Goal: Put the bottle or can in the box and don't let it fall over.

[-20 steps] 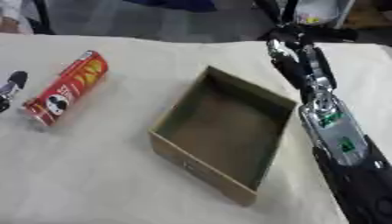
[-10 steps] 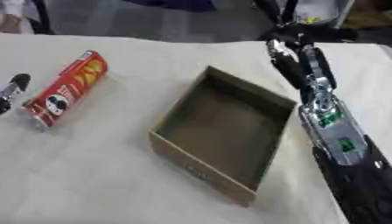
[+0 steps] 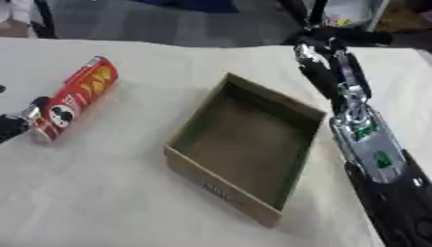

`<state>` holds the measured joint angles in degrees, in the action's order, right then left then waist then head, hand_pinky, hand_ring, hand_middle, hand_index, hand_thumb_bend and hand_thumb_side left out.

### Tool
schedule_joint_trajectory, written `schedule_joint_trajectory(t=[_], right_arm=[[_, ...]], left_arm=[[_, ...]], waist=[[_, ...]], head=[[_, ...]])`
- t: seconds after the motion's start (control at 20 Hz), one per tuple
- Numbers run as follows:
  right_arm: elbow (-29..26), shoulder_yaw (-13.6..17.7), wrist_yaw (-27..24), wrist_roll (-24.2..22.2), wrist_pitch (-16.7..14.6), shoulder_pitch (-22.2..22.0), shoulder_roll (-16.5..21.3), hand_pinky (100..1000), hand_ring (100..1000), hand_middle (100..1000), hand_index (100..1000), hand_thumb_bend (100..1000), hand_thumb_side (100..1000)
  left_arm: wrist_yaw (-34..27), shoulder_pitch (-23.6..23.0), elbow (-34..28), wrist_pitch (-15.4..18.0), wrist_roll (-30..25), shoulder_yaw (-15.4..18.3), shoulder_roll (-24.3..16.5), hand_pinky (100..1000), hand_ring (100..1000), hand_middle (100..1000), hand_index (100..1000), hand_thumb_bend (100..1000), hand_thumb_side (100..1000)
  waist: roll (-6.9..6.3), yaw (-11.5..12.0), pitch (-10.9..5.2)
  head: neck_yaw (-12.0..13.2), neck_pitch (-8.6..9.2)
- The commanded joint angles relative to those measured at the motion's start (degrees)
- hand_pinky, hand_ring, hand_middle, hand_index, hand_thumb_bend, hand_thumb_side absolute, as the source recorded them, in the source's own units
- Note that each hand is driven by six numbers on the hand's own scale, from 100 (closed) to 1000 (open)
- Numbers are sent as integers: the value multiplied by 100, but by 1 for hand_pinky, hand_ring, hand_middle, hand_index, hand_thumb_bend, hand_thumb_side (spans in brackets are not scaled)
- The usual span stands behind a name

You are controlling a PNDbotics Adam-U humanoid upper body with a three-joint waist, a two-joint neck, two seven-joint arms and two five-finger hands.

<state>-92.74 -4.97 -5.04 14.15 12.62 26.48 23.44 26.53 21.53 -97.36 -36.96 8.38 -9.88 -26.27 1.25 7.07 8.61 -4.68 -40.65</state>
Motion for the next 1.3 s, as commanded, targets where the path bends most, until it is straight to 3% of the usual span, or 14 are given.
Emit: schedule_joint_trajectory(t=[0.05,0.55,1.3], right_arm=[[-78,35,-50,-8,-12,85,97,693,985,1000,1000,100,580],[-67,29,-76,-10,-2,101,103,693,986,1000,1000,100,582],[-55,17,-111,-21,13,181,107,694,986,1000,1000,100,582]], left_arm=[[57,159,244,138,68,-17,-18,623,801,828,773,614,534],[312,393,834,367,79,-79,143,641,817,833,781,640,545],[388,634,1394,395,298,-3,341,618,794,827,779,644,536]], waist=[[19,-7,-44],[56,-23,-5],[138,-24,77]], head=[[17,75],[36,121],[41,180]])
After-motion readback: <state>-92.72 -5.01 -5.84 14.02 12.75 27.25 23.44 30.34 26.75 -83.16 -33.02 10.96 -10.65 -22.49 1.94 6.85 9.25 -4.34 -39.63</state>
